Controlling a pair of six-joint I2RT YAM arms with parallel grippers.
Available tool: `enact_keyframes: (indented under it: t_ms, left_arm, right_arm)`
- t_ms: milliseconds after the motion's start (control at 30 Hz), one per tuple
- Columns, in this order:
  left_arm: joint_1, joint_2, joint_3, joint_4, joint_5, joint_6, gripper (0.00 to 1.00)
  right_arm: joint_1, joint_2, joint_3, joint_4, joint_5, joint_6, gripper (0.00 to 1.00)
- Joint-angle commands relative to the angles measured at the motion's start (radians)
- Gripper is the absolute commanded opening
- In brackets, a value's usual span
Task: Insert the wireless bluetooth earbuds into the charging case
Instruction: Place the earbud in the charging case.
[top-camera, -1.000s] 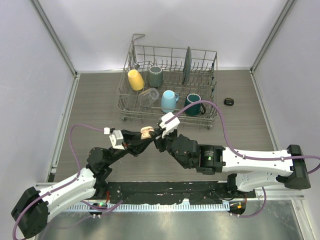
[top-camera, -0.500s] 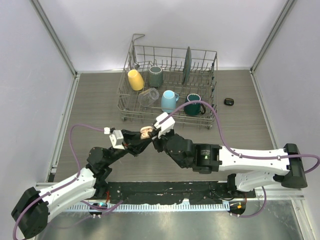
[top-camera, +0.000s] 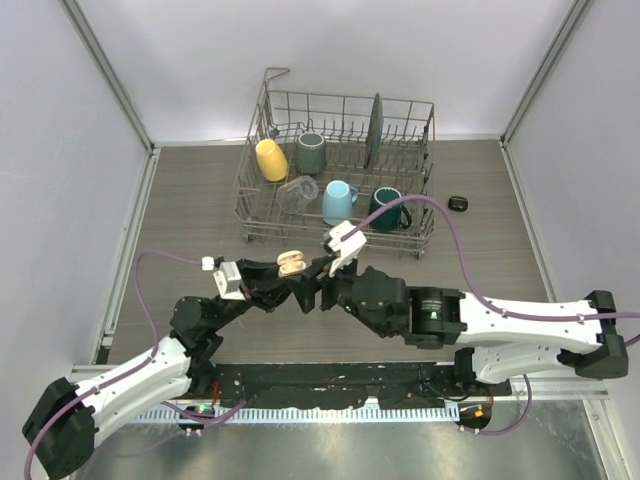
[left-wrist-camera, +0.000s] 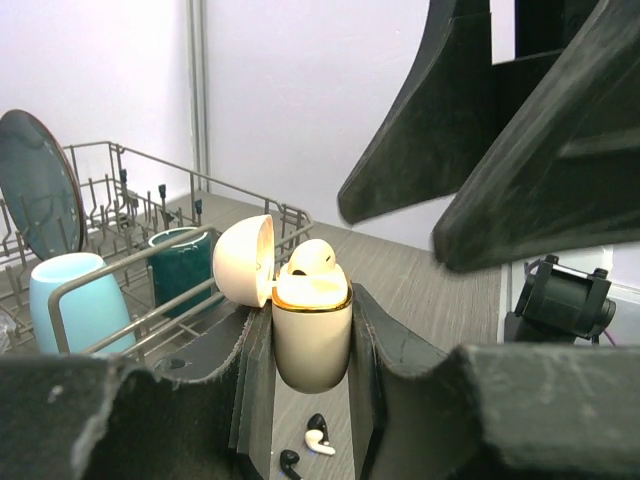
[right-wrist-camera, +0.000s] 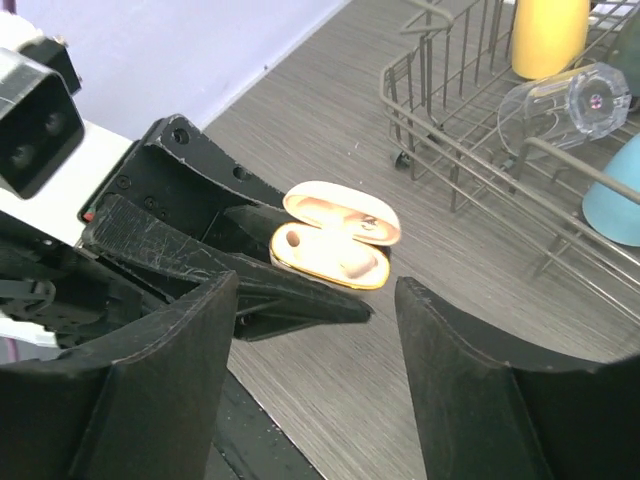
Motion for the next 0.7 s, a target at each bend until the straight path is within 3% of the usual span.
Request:
enact_keyframes:
  t_ms: [0, 200, 300, 367, 467, 500, 567, 667]
  left_arm:
    - [0.005, -0.027, 0.019, 0.073, -0.025, 0.018, 0.00]
    - [0.005, -0.042, 0.010, 0.073, -0.030, 0.018, 0.00]
    - [0.005, -0.042, 0.004, 0.102, -0.019, 0.016, 0.00]
    - [0.005, -0.042, -0.001, 0.112, -0.022, 0.013, 0.00]
    - [0.005, -0.047, -0.002, 0.114, -0.022, 0.013, 0.00]
    - [0.005, -0.045, -0.002, 0.114, -0.021, 0.010, 0.00]
    - [0.005, -0.050, -0.002, 0.117, -0.021, 0.006, 0.00]
    - [0.007, -0.061, -0.002, 0.106, -0.027, 0.003, 0.00]
  right_arm:
    - [0.007, -0.123, -0.016, 0.063, 0.080, 0.036, 0.73]
    - [0.007, -0.241, -0.058, 0.064, 0.204, 0.042, 0.86]
    - [0.003, -0.260, -0.068, -0.003, 0.308, 0.119, 0.90]
    - [-0.038, -0.246, -0.040, -0.154, 0.336, 0.264, 0.90]
    - [-0.221, -0.194, 0.003, -0.386, 0.174, 0.454, 0.91]
    - [-0.283, -0.182, 0.001, -0.449, 0.034, 0.485, 0.90]
    - [-0.406, -0.153, -0.040, -0.468, -0.082, 0.549, 0.88]
    - [-0.428, -0.128, -0.104, -0.453, -0.188, 0.573, 0.85]
